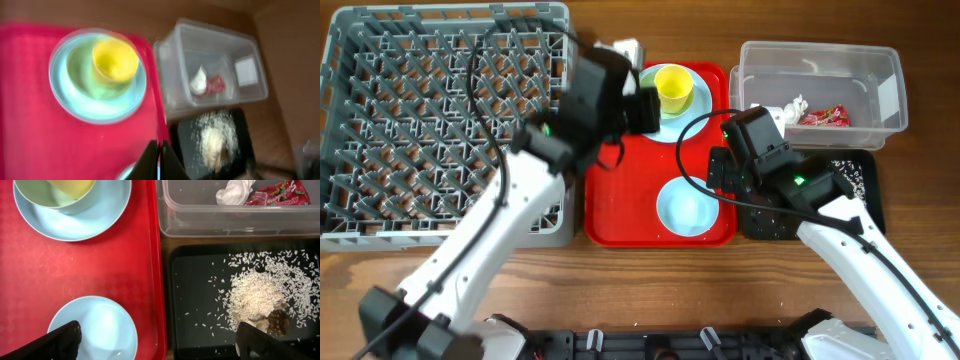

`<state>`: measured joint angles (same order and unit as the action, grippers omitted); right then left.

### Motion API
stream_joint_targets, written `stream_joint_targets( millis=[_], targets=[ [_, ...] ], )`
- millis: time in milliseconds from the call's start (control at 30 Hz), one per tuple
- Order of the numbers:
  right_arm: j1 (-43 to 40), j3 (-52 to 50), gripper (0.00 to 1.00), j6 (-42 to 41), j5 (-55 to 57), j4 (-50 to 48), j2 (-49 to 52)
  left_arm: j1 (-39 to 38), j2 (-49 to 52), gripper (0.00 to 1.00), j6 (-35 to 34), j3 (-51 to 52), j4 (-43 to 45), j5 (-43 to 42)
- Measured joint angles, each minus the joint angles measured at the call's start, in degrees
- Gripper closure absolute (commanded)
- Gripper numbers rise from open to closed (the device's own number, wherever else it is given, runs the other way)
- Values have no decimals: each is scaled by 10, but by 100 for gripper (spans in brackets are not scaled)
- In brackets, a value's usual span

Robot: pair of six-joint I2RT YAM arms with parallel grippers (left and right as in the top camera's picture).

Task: Sort waste into correct bins and load items into the dishwasher rack
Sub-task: 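Reach the left gripper to the yellow cup and grasp it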

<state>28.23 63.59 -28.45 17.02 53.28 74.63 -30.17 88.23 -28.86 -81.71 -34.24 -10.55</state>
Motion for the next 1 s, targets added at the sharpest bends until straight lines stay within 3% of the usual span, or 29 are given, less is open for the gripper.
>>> stream_joint_targets(
  millis=[233,267,333,367,433,567,700,1000],
  targets=[
    [0,0,0,0,0,0,0,49,222,92,46,-420,-264,0],
    [0,0,0,0,0,-1,0,51,252,86,56,-451,-271,0],
    [0,0,0,0,0,0,0,48,298,57,66,-470,-271,0],
    [0,0,0,0,0,0,0,45,317,52,72,-470,-271,0],
    [0,0,0,0,0,0,0,31,362,53,79,-470,-265,0],
    [0,0,0,0,0,0,0,-12,422,78,94,-470,-223,0],
    [0,0,1,0,0,0,0,-47,440,89,108,-470,-195,4],
    [0,0,0,0,0,0,0,-64,455,88,117,-470,-188,104]
  ],
)
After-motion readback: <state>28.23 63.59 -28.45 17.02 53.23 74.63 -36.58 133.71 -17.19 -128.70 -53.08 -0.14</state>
